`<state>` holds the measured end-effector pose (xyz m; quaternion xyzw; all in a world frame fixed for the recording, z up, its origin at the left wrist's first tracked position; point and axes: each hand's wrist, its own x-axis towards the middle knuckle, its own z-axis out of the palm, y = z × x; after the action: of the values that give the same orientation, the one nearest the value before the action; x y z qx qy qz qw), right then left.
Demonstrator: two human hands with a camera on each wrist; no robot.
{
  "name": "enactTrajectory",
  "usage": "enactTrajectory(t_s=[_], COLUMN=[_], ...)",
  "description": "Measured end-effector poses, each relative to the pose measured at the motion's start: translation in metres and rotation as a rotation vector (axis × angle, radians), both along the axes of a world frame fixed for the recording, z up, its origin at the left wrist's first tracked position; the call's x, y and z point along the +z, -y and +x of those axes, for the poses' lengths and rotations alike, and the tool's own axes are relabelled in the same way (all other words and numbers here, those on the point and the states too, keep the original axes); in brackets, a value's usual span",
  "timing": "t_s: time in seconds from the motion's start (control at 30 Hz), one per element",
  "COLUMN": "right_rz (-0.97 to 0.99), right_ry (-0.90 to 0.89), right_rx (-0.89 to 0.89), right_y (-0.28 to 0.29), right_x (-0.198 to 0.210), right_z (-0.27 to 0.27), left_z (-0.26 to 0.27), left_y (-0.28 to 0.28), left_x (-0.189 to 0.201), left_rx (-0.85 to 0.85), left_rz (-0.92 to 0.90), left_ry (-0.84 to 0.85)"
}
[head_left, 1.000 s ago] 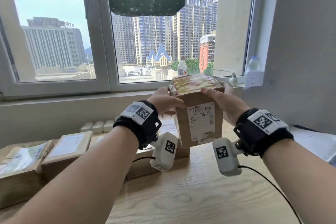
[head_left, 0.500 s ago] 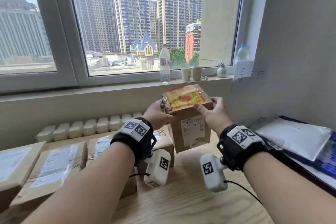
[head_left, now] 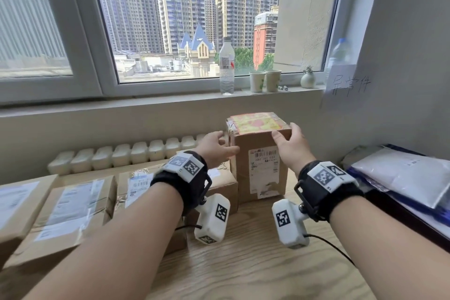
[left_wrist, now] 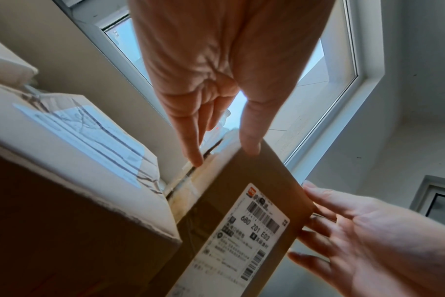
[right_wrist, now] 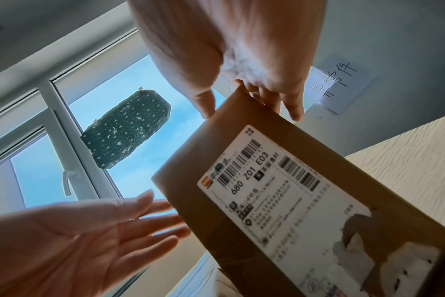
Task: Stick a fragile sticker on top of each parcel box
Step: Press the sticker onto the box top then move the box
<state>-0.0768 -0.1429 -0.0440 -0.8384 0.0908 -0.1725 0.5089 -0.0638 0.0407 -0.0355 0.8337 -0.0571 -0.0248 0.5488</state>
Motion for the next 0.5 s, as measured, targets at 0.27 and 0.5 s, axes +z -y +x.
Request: enactTrajectory(t_s=[0.27, 0.5], right_rz=[-0.064, -0.461], right_ry=[0.566, -0.150], right_rx=[-0.113, 0.144], right_y=[-0.036, -0.070], right_x=[0.014, -0.025], right_z=[-0.040, -0.052], left_z=[-0.018, -0.035], left_y=[-0.046, -0.055], left_x=[-0.006, -0.018], left_rx=[0.241, 0.278], left_rz=[0.124, 0.159], left_ry=[-0.054, -0.196])
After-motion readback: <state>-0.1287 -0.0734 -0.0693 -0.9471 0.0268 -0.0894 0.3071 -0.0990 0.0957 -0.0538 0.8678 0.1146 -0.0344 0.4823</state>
